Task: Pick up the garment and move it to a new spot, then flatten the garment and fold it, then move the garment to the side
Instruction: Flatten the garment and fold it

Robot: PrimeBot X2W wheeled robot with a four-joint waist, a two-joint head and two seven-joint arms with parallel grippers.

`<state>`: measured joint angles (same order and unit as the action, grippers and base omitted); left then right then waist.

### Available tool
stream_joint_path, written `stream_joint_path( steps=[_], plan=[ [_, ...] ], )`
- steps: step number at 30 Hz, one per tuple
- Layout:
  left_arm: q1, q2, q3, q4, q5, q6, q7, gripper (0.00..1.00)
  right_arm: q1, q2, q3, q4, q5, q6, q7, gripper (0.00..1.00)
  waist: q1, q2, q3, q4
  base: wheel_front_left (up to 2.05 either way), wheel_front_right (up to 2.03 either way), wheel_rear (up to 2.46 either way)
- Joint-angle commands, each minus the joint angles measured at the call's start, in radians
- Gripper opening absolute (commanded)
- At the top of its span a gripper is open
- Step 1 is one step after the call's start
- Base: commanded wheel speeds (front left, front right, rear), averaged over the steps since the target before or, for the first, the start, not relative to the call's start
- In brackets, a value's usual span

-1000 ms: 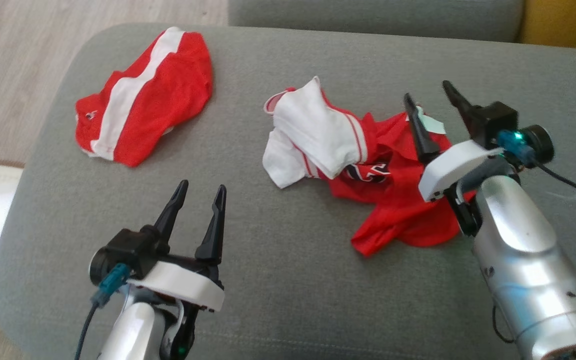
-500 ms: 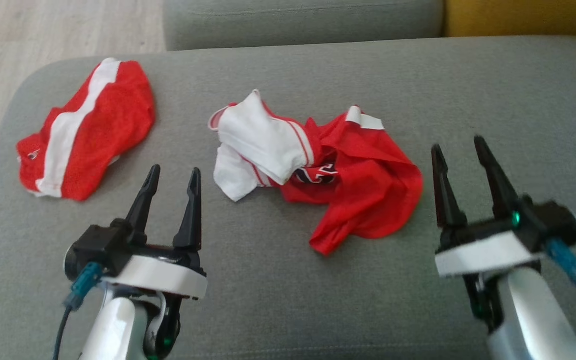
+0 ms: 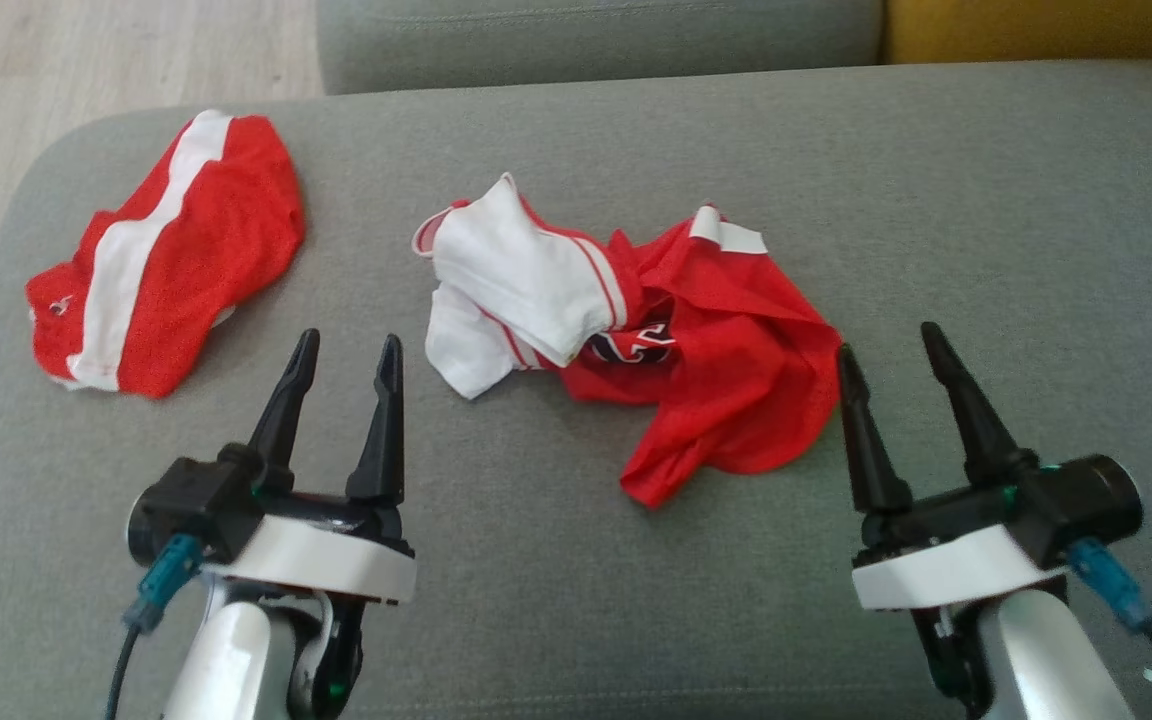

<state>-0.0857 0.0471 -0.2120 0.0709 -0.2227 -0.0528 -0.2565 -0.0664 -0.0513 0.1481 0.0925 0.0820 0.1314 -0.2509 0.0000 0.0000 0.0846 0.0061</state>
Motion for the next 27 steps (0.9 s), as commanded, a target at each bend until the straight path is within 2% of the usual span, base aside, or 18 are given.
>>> stream_joint_path(
  steps=[1,7,17,22,27],
  plan=[
    [-0.036,0.003,0.031,-0.030,-0.005,0.000,-0.005,1.00,-0.029,0.001,0.028,-0.023,-0.025,-0.001,-0.011,1.00,0.0000,0.0000,0.009,0.016,0.00,0.00,0.00],
    [-0.050,0.003,0.015,-0.017,-0.010,-0.002,-0.005,1.00,-0.102,0.001,0.076,0.068,-0.162,-0.001,-0.011,1.00,0.0000,0.0000,0.038,0.077,0.00,0.00,0.00],
    [-0.066,0.003,-0.017,0.011,-0.029,-0.005,-0.005,1.00,-0.280,-0.003,0.168,0.338,-0.387,-0.001,-0.011,1.00,0.0000,0.0000,0.081,0.186,0.00,0.00,0.00],
    [-0.079,0.003,-0.034,0.017,-0.041,-0.005,-0.005,1.00,-0.355,-0.015,0.179,0.430,-0.460,-0.001,-0.011,1.00,0.0000,0.0000,0.103,0.232,0.00,0.00,0.00],
    [-0.088,0.003,-0.040,0.023,-0.049,-0.002,-0.005,1.00,-0.396,-0.024,0.195,0.471,-0.503,-0.001,-0.011,1.00,0.0000,0.0000,0.118,0.260,0.00,0.00,0.00]
  ],
)
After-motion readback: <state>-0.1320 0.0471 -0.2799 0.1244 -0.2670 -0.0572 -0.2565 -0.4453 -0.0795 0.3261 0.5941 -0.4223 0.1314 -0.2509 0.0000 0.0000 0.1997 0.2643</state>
